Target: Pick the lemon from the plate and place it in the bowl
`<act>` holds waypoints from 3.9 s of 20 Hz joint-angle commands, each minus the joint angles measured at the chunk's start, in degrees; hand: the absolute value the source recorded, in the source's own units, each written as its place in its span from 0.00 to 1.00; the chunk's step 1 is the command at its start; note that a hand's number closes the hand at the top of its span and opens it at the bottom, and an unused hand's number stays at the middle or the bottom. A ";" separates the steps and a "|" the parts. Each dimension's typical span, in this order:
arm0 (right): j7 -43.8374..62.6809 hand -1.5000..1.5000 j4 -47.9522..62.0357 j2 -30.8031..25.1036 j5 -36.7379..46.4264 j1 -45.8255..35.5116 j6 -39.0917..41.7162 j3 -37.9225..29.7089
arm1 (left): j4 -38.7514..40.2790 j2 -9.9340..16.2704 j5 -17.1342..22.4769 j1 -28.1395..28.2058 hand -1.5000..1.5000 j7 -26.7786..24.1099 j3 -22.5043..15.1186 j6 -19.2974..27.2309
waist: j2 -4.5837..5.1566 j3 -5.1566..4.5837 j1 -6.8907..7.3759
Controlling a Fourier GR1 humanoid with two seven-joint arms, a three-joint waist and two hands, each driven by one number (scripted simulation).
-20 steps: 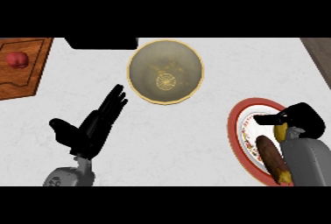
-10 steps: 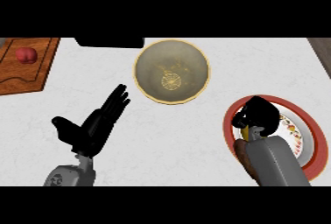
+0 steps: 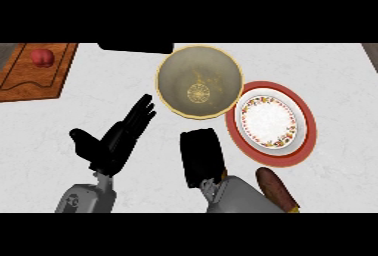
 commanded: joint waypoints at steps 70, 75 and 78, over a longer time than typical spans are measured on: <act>-51.01 0.00 30.84 0.64 -41.80 -30.85 -44.68 -41.00 | 2.16 -0.74 0.34 -1.28 0.50 0.57 4.23 -0.45 | -0.20 0.18 -4.09; -49.96 0.00 11.21 0.65 -48.46 -15.25 -41.62 -32.58 | -1.03 1.48 -0.08 4.47 0.50 -1.09 4.99 -1.12 | -1.25 0.16 -6.33; -49.49 0.00 -1.29 0.65 -46.50 -7.33 -39.48 -30.52 | -1.02 0.09 -0.31 2.96 0.50 0.66 5.46 1.46 | -1.59 0.15 -8.83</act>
